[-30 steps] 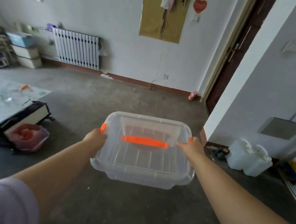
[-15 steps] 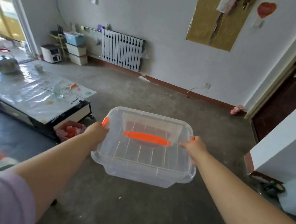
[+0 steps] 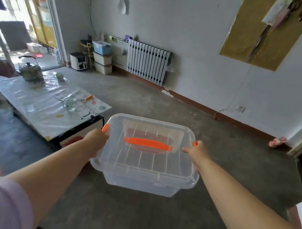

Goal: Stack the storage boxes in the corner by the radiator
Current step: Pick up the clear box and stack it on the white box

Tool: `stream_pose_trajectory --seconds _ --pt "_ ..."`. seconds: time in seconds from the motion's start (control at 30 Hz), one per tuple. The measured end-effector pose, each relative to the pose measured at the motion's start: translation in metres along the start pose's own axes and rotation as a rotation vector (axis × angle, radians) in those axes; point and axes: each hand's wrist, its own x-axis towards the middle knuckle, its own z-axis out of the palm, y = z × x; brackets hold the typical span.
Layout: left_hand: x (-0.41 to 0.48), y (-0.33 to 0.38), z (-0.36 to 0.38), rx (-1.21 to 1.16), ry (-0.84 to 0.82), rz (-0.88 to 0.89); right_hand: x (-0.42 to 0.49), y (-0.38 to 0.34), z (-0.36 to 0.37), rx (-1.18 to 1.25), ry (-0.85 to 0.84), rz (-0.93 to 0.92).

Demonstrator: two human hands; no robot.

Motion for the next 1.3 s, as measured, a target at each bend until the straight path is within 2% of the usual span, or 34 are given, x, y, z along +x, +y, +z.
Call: stream_pose_trajectory --seconds 0.17,0.27,0.6,0.73,0.87,1.03,1.2,1.3 --pt "0.07 0.065 0.014 -0.076 0.037 0.015 0.11 -0.068 -0.013 -0.063 -0.032 -0.075" --pt "0.103 0.079 0.019 -0.049 0.069 -0.029 0.159 -0.101 -0.005 -0.116 -0.066 -0.101" --pt "0.3 0.104 0.021 -0.069 0.129 -0.157 0.335 -0.176 0.084 -0.181 -0.104 -0.079" --pt "0.396 0.136 0.011 -0.043 0.077 -0.167 0.414 -0.227 0.116 -0.194 -0.076 -0.074" --pt "0.491 0.186 -0.004 -0.022 0.142 -0.126 0.489 -0.279 0.145 -0.194 -0.04 -0.058" --pt "0.584 0.219 -0.008 0.129 0.097 -0.121 0.575 -0.319 0.177 -0.197 -0.033 -0.033" --pt "0.678 0.248 0.008 0.111 0.083 -0.154 0.679 -0.357 0.206 -0.207 -0.054 -0.043" --pt "0.742 0.273 0.018 0.033 0.127 -0.201 0.755 -0.387 0.224 -0.199 -0.121 -0.048"
